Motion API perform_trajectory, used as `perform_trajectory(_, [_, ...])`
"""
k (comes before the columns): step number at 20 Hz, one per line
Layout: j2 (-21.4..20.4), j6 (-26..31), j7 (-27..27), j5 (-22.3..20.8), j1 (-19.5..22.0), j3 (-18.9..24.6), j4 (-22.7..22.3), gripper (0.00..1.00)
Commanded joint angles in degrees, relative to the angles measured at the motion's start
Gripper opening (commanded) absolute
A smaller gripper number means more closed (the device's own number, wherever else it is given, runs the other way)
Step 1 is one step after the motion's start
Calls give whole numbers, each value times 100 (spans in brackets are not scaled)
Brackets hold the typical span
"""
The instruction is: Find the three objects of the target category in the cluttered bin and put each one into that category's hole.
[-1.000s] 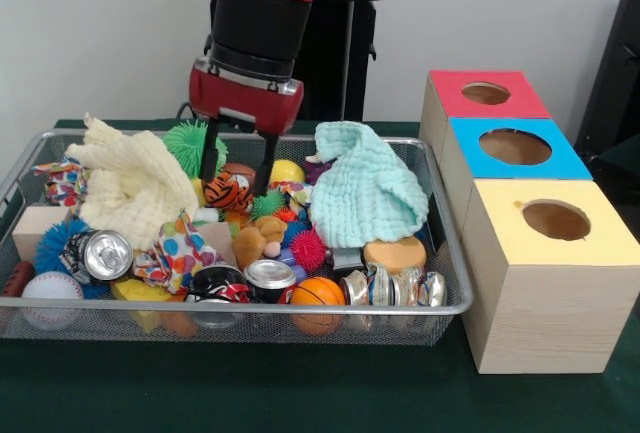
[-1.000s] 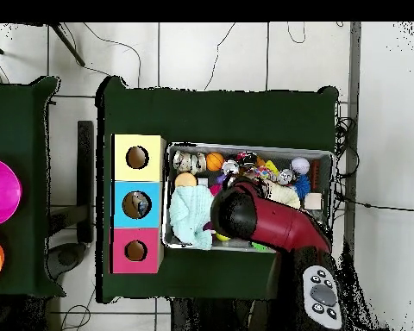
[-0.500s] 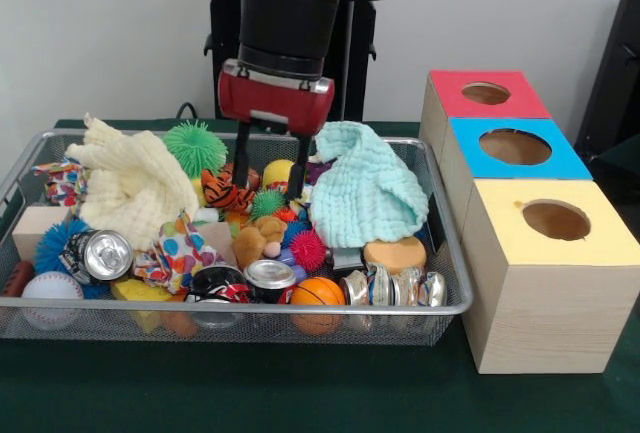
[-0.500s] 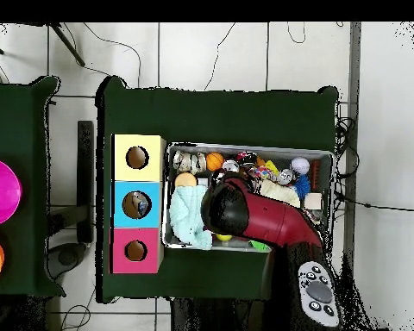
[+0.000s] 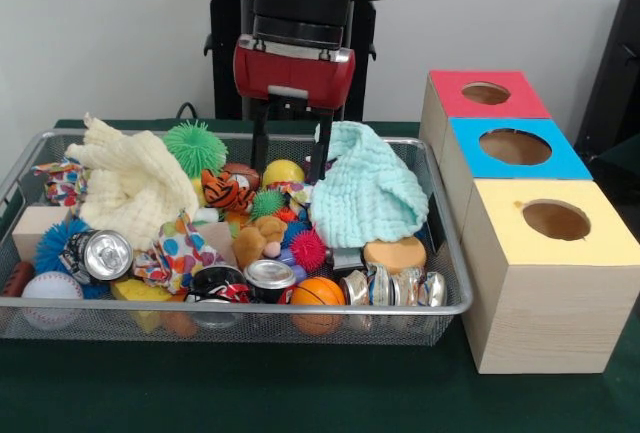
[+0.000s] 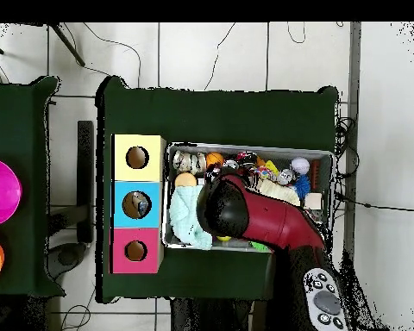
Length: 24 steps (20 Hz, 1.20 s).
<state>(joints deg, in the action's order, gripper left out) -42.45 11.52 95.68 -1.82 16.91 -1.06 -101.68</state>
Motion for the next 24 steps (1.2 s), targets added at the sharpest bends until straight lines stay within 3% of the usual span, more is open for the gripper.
perform_trajectory(1, [275,-118,573,-317,134,357,-481,100])
perform_trajectory(5, [536,-136,755,-298,-218,6,-340,100])
perform_trajectory(11, [805,-396,967,-196,-529,-147,-311,100])
perform_trajectory(18, [779,-283,1179,59,-979,-300,-312,100])
perform_trajectory(21, [1149,-366,1141,-105,-1368,-1118,33,100])
perform_trajectory(24, [1386,-769,1059,-198,-1247,-1209,24,100])
